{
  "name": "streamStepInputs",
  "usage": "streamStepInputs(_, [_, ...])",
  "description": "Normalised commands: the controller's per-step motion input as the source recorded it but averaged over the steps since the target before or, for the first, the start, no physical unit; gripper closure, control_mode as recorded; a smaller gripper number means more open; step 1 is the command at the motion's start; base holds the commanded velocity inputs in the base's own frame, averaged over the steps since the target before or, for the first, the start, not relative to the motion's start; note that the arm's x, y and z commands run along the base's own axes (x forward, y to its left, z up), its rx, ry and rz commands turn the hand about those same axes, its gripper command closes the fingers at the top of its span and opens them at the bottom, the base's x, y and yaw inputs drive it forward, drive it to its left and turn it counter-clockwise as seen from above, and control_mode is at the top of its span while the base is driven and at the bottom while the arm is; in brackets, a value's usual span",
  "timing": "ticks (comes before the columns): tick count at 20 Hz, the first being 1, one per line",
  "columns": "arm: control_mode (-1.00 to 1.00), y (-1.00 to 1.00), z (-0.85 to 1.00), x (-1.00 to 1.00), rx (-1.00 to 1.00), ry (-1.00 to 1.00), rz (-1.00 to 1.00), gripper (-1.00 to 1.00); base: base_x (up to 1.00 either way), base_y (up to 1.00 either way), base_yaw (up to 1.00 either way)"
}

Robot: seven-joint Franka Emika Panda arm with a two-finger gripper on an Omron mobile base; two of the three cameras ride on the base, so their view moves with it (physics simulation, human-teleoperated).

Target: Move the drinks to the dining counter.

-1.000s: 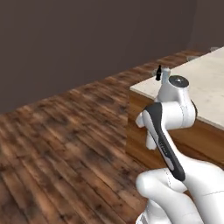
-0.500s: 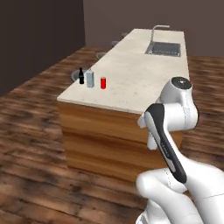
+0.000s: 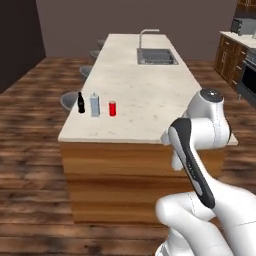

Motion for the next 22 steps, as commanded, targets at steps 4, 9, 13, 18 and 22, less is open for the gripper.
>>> streamStepInputs(4, [1.0,0.0,0.0,0.0,0.0,0.0,0.0,1.0,0.83,0.85,-0.2])
streamStepInputs(9, [1.0,0.0,0.0,0.0,0.0,0.0,0.0,1.0,0.78,0.52,-0.18])
streamStepInputs(13, [1.0,0.0,0.0,0.0,0.0,0.0,0.0,1.0,0.34,0.05,-0.26])
streamStepInputs(18, [1.0,0.0,0.0,0.0,0.0,0.0,0.0,1.0,0.17,0.19,-0.34])
streamStepInputs(22, [1.0,0.0,0.0,0.0,0.0,0.0,0.0,1.0,0.26,0.68,-0.3])
